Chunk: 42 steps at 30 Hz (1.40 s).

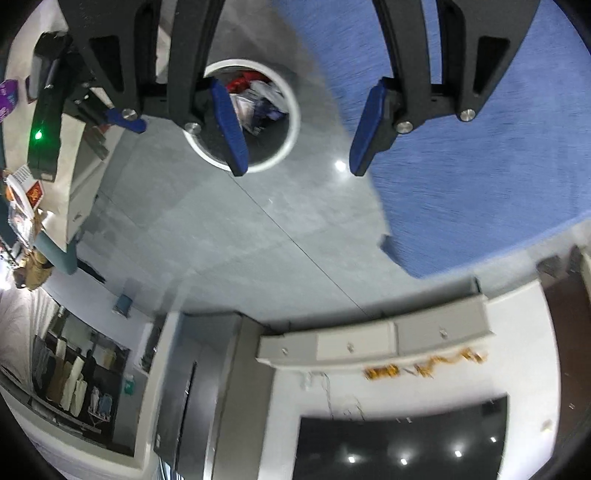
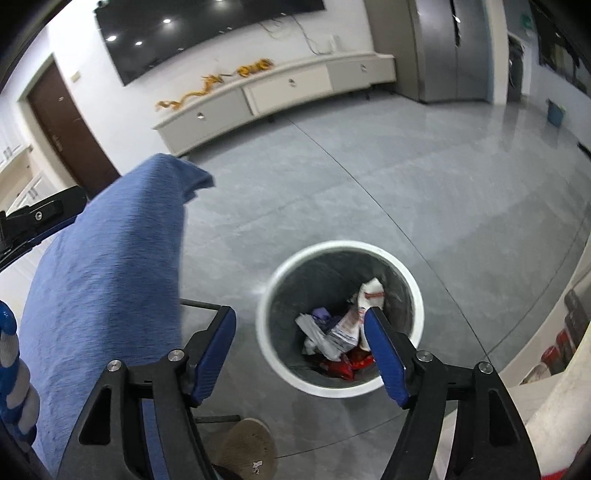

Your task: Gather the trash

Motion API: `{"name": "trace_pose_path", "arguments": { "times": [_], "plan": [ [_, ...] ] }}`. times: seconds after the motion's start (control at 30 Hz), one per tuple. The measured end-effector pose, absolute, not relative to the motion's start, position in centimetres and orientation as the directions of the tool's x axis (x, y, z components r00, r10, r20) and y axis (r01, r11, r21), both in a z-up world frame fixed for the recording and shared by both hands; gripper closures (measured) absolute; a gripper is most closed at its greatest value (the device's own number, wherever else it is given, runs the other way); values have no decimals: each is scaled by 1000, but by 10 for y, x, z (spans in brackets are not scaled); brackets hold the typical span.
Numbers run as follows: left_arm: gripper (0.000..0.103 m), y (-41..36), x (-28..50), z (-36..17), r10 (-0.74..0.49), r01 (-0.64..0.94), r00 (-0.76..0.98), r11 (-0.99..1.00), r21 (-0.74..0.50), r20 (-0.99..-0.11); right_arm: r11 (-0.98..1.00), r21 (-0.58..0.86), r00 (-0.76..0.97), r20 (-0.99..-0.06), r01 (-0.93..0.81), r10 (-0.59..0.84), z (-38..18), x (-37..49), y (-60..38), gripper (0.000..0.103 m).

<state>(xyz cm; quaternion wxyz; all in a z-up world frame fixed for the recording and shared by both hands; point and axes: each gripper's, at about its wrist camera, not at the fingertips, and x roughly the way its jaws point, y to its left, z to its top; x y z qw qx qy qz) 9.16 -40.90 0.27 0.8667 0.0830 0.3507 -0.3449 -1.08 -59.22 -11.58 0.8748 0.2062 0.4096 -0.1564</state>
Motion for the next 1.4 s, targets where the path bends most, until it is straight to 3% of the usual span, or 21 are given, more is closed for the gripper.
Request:
{"name": "trace_pose_path", "arguments": {
  "times": [0.23, 0.57, 0.73, 0.8, 1.1, 1.4],
  "plan": [
    [44, -333, 57, 40, -479, 600, 632, 800, -6, -610, 903, 240, 685, -724, 356, -77, -77, -11, -544, 12],
    [23, -218, 4, 74, -303, 385, 814, 920, 70, -496, 970, 191, 759, -651, 147, 13, -20, 7, -447, 8],
    [21, -168, -17, 88, -238, 295, 863, 954, 61, -446, 985, 152, 796, -605, 86, 24, 6, 0, -403, 6],
    [12, -151, -26, 94, -218, 266, 877, 963, 55, -427, 989, 126, 806, -591, 73, 16, 14, -8, -391, 5],
    [0, -102, -54, 109, -185, 211, 918, 977, 36, -351, 996, 54, 859, -511, 68, -31, 54, -36, -346, 1],
    [0, -78, -71, 114, -146, 165, 938, 985, 38, -313, 992, -40, 902, -413, 120, -126, 87, -61, -317, 0]
  ]
}}
